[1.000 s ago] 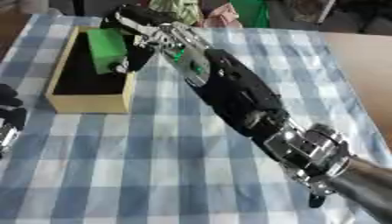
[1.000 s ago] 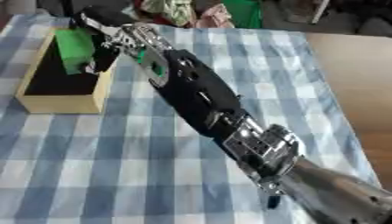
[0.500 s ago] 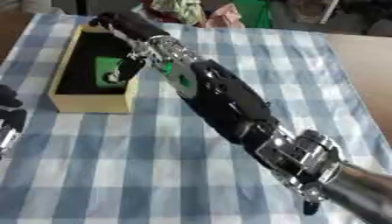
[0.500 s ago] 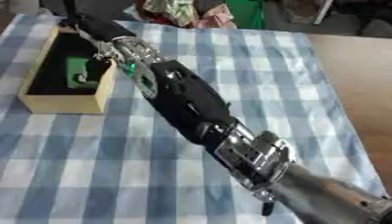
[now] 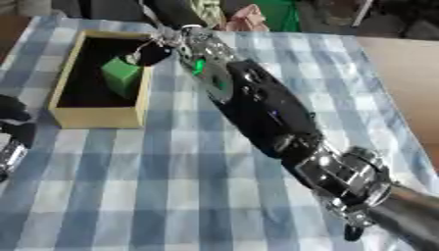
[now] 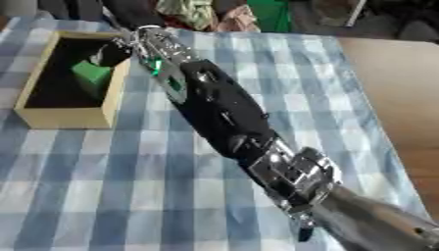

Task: Pick up objects on the table and place them in the box.

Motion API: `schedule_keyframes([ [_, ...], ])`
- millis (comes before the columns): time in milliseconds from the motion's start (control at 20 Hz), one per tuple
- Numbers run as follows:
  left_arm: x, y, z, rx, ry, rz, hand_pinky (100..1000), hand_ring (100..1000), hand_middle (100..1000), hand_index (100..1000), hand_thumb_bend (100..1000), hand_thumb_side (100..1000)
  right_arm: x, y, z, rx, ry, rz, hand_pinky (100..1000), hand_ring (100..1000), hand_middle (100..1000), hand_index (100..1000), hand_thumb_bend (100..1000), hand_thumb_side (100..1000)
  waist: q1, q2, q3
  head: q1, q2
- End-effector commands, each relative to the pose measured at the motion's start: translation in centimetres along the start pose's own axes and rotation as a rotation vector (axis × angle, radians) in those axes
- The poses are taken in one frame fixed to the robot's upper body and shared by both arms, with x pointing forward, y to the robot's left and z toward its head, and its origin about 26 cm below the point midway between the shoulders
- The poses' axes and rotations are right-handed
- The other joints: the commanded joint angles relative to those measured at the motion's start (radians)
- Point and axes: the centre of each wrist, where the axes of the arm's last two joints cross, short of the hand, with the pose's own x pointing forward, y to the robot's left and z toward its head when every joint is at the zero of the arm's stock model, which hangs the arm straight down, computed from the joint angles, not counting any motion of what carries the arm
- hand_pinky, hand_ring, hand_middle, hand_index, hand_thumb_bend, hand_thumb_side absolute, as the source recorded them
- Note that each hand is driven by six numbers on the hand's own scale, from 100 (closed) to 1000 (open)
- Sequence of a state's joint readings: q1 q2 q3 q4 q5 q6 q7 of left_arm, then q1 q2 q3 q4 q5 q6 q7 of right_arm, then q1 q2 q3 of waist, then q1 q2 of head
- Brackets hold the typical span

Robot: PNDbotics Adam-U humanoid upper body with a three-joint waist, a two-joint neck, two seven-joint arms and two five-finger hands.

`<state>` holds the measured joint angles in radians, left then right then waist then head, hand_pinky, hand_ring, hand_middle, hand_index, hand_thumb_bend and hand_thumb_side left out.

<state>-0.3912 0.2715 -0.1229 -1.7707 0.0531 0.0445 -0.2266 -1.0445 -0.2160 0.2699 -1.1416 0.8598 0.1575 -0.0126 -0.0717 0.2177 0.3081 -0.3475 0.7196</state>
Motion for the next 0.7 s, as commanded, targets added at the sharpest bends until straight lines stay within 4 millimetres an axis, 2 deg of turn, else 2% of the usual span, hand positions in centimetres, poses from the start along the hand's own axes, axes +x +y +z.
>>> schedule_keyframes([
  [50,0.3,0.7,0.2,0.024,-0.004,-0.018,562,652,612,689,320,100,-0.8,-3.2,0.1,-0.132,0.009,-0.028,746,838,796,877,455,115,0.012,-0.023,-0.013,0.018,0.008],
  [300,-0.2,1.0,0.7,0.05,0.02,-0.02,561,651,611,689,320,100,-3.1,-5.3,2.0,-0.256,0.082,-0.067,710,824,772,864,417,100,0.016,-0.029,-0.052,0.043,0.018],
  [450,-0.4,1.2,1.0,0.066,0.031,-0.021,561,652,612,690,321,100,-5.2,-6.0,3.5,-0.31,0.159,-0.092,681,818,766,853,342,100,0.019,-0.029,-0.069,0.056,0.018],
  [700,-0.6,1.3,1.3,0.088,0.046,-0.016,562,655,615,698,319,100,-8.3,-6.6,5.9,-0.39,0.289,-0.146,658,817,758,846,269,100,0.029,-0.028,-0.1,0.07,0.024],
])
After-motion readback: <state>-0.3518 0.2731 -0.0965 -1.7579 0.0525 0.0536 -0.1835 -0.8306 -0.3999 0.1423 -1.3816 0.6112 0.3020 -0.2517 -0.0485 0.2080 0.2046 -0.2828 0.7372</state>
